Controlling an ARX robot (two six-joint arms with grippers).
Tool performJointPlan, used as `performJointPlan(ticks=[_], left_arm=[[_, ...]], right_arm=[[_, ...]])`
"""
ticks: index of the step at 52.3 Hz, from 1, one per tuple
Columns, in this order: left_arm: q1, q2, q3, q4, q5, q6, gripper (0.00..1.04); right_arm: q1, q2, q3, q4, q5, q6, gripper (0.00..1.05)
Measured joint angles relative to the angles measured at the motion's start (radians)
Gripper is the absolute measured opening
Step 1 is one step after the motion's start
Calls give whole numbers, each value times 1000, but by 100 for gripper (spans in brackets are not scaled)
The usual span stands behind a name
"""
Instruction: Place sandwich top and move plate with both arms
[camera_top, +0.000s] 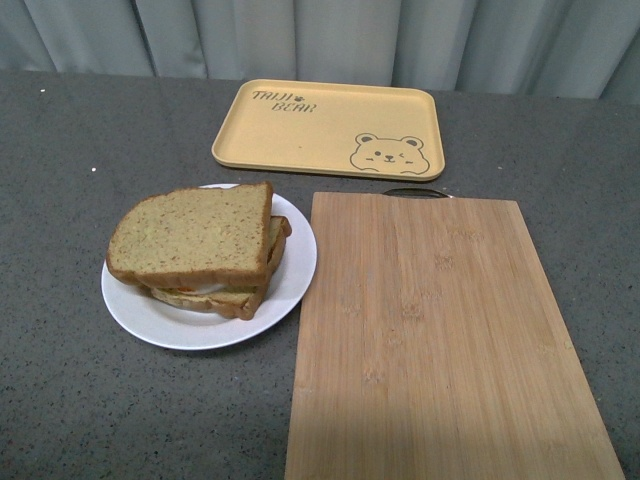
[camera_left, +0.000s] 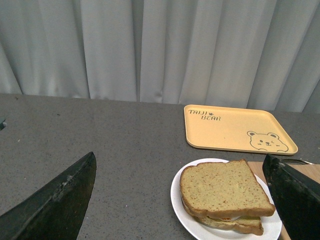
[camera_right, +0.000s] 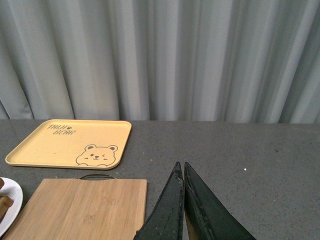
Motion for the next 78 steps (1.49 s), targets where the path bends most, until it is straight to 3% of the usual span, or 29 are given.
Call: performJointPlan(ticks=[25,31,39,66,69,72,78], left_arm=[[0,0,0,0,0,0,98],[0,0,0,0,0,0,98],[0,0,0,0,0,0,98],[0,0,0,0,0,0,98],[11,24,15,-48,48,-30,98],[10,110,40,-108,88,-105,98],[-55,319,43,-4,66,-223,98]], right_arm=[[0,-132,0,-132,0,0,1],[0,-265,1,-296,-1,-1,1],[0,-299,1,-304,-1,-2,2],[0,-299,1,-305,-1,-2,85],[0,-299,1,-305,0,-2,96],[0,-299,1,-305,-1,-1,96],[0,-299,1,-305,0,-2,95]])
